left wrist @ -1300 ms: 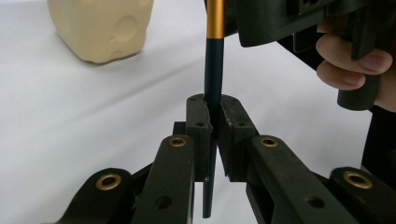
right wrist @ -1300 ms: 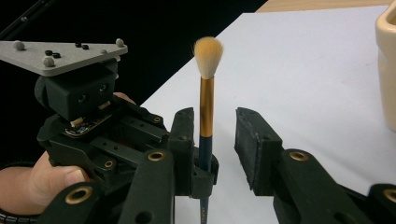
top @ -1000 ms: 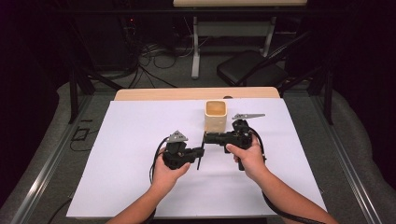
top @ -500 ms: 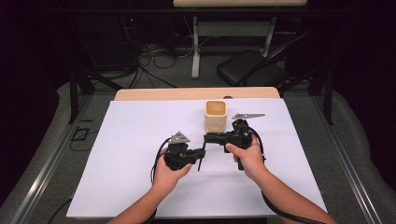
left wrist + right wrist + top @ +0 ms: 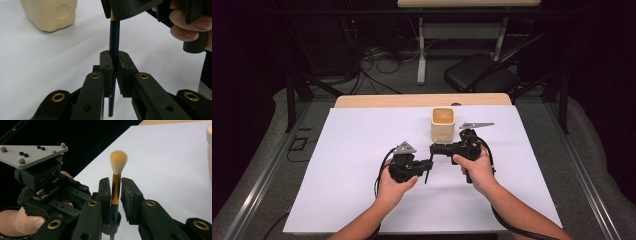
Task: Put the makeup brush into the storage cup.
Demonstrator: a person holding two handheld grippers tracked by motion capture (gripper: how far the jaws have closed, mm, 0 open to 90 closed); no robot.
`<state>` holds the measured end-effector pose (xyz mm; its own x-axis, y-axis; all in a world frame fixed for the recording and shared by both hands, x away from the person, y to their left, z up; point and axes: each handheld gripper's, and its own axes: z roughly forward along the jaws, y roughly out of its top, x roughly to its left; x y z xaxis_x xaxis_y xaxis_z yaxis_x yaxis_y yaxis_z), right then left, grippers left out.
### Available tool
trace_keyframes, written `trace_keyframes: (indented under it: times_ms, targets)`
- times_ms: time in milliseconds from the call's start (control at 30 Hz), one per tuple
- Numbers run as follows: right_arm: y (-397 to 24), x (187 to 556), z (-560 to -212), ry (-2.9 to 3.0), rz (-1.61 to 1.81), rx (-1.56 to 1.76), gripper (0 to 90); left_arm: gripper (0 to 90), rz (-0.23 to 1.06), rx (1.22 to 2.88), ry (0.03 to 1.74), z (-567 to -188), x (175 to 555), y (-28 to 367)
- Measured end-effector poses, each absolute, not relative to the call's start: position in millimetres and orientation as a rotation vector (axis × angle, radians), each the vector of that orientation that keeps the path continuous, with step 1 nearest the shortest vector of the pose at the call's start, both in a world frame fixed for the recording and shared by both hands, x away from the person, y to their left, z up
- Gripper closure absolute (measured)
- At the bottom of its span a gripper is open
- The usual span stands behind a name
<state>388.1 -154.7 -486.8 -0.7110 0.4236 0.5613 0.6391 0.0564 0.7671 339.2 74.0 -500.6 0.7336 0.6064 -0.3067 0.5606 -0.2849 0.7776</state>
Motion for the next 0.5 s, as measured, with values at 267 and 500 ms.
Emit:
trace_keyframes:
  times_ms: [267,500]
  targets:
    - [-155.2,388.3,-487.6,-2.131,-1.717,-1.091,82.5,83.2,0.057,1.963,0.887,-501.8,339.0,73.6]
    - [-156.4,388.8,-488.8,-2.122,-1.714,-1.099,83.3,83.2,0.056,1.962,0.889,-502.1,338.9,73.6]
